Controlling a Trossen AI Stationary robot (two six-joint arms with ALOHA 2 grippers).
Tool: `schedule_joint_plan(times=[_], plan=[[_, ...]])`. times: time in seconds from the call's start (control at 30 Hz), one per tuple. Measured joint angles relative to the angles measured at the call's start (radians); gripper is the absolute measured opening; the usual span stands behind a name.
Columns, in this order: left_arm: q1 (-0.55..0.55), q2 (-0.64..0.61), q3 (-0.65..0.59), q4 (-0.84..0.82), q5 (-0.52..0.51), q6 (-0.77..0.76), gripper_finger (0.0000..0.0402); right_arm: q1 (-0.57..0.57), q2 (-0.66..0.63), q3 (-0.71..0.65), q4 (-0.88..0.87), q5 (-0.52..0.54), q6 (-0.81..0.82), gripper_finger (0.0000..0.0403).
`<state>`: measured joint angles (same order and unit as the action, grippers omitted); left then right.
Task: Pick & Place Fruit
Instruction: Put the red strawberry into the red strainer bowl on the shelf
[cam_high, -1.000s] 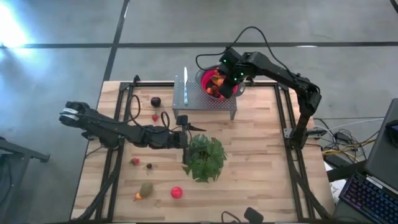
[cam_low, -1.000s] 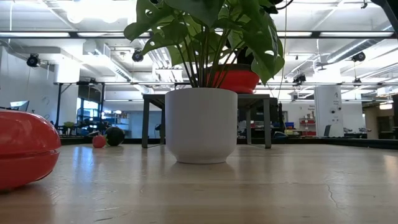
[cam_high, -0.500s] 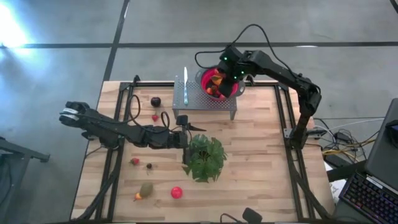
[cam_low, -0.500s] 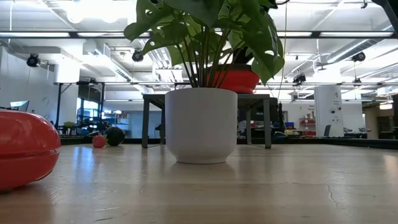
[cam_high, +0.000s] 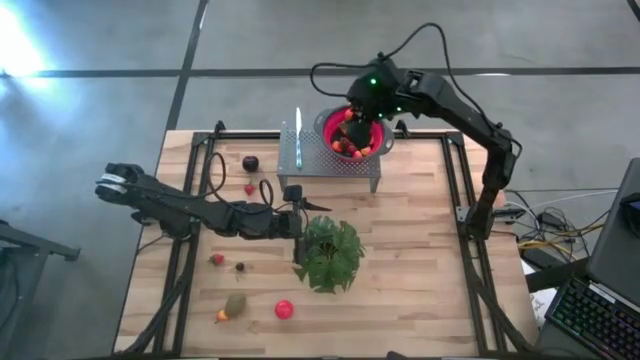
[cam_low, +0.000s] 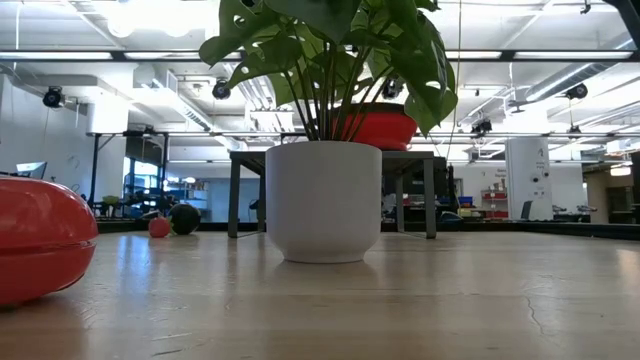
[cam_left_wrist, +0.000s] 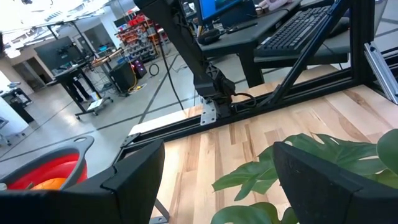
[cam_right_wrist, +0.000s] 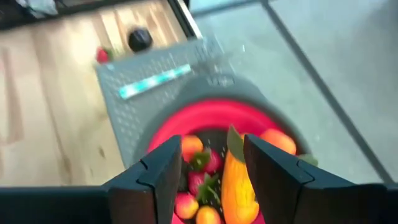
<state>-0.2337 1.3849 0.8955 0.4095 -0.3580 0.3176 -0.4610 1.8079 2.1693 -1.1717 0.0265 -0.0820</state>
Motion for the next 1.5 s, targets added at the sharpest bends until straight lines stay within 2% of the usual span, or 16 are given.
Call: schedule_joint_plan(times=[0.13, 0.3, 0.5, 0.63, 0.8, 0.93, 1.1, 1.23, 1.37, 1.5], plan=[[0.0, 0.0, 0.0, 0.0, 0.0, 0.0, 0.0303, 0.035, -0.004, 0.062, -0.01, 0.0, -0.005, 0.0151], [-0.004, -0.01, 0.0, -0.015, -0.003, 0.006, 0.0303, 0.088, -0.015, 0.115, -0.111, 0.015, -0.019, 0.0115], [-0.026, -0.059, 0.0, -0.058, -0.01, 0.03, 0.0303, 0.158, -0.04, 0.111, -0.253, 0.206, 0.019, 0.0064], [-0.051, -0.12, 0.0, -0.173, -0.012, 0.046, 0.0303, 0.187, -0.066, 0.108, -0.327, 0.236, 0.071, 0.0032], [-0.097, -0.222, 0.0, -0.431, -0.084, 0.01, 0.0303, 0.222, -0.091, 0.107, -0.377, 0.238, 0.123, 0.001], [-0.145, -0.306, 0.004, -0.666, -0.15, -0.136, 0.0303, 0.25, -0.116, 0.104, -0.397, 0.24, 0.135, 0.0013], [-0.194, -0.385, 0.003, -0.926, -0.179, -0.397, 0.0303, 0.289, -0.145, 0.084, -0.396, 0.283, 0.143, 0.0009], [-0.196, -0.417, 0.008, -1.102, -0.308, -0.571, 0.0301, 0.298, -0.171, 0.038, -0.393, 0.315, 0.168, 0.0009], [-0.185, -0.42, 0.001, -1.258, -0.522, -0.755, 0.0299, 0.298, -0.196, -0.031, -0.392, 0.315, 0.196, 0.0009], [-0.141, -0.413, 0.001, -1.357, -0.555, -1.006, 0.0298, 0.298, -0.237, -0.114, -0.386, 0.315, 0.208, 0.0009]])
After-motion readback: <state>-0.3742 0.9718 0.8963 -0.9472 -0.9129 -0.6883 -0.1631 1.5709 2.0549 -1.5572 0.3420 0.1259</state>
